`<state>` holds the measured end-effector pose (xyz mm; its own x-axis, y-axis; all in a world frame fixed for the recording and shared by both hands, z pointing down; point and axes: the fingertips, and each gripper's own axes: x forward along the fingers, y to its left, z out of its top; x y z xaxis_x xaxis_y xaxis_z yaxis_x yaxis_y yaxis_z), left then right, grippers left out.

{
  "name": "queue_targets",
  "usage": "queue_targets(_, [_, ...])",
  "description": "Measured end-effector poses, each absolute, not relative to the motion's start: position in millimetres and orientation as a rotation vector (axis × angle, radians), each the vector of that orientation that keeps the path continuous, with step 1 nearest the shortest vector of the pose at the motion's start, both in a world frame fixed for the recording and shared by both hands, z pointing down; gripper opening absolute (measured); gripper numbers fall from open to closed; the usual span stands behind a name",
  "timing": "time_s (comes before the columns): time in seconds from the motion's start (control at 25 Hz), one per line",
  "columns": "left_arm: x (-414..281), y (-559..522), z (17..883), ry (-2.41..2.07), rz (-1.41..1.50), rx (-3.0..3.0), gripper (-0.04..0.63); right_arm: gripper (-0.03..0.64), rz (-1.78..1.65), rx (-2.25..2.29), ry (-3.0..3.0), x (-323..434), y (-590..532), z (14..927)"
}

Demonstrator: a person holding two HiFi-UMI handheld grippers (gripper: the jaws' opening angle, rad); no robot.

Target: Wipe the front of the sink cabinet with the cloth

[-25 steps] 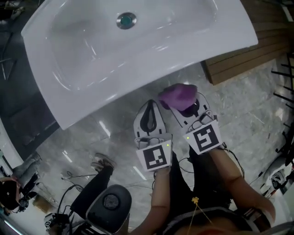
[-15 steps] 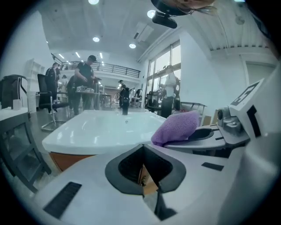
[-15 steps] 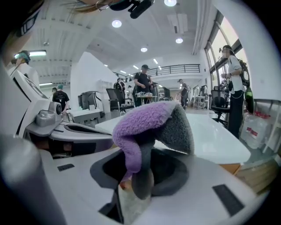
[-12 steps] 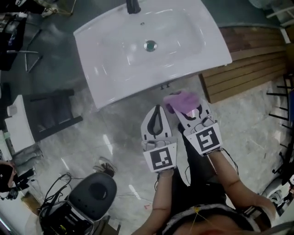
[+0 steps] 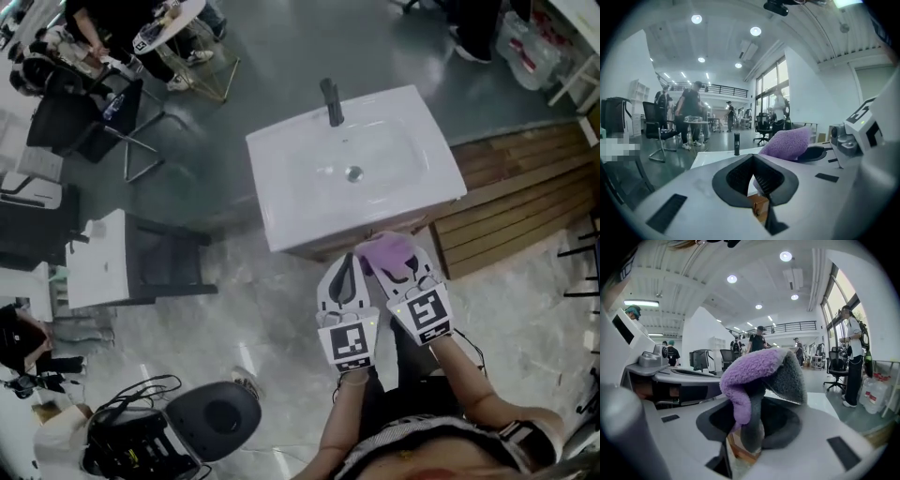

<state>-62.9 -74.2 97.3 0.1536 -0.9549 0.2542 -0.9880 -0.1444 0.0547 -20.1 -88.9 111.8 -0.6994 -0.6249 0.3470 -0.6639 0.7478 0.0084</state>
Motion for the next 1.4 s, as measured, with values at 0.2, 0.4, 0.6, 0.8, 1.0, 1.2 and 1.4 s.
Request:
queue_targets(0.2, [-71.3,-57.1,60.5,-1.884,0.202,2.255,0.0,0.184,0.136,1.028,-2.634,-31.7,-70.2,72.4])
queue_targets(0.4, [-80.1,-32.2,27.8,-1.875,0.186,2.309,0.0,0.184,0.109,1.058,-2.644,-34.3,-40.6,41.6])
queue_targets(0.6, [-86.5,-6.4,1.9,-1.863,0.14,2.367,0.0,0.184,0.06,1.109,-2.658,-38.6,-14.6,15.9])
queue_targets(0.8, [-90.1,22.4,-7.4,-1.804,0.161,2.425,0.0,0.184,0.027,1.158,-2.67,-48.4,10.4,1.5])
queue_targets(1.0, [-93.5,48.4,-14.9,-1.755,0.159,2.479,0.0,0.184,0.011,1.195,-2.665,-55.0,35.4,-5.0])
queue_targets(1.2, [-98.0,69.0,-6.1,-1.734,0.168,2.493,0.0,0.184,0.051,1.248,-2.643,-50.1,55.1,5.3])
queue_targets(1.4, [-98.0,67.1,-7.2,-1.773,0.166,2.466,0.0,0.184,0.052,1.252,-2.643,-41.5,51.3,2.5])
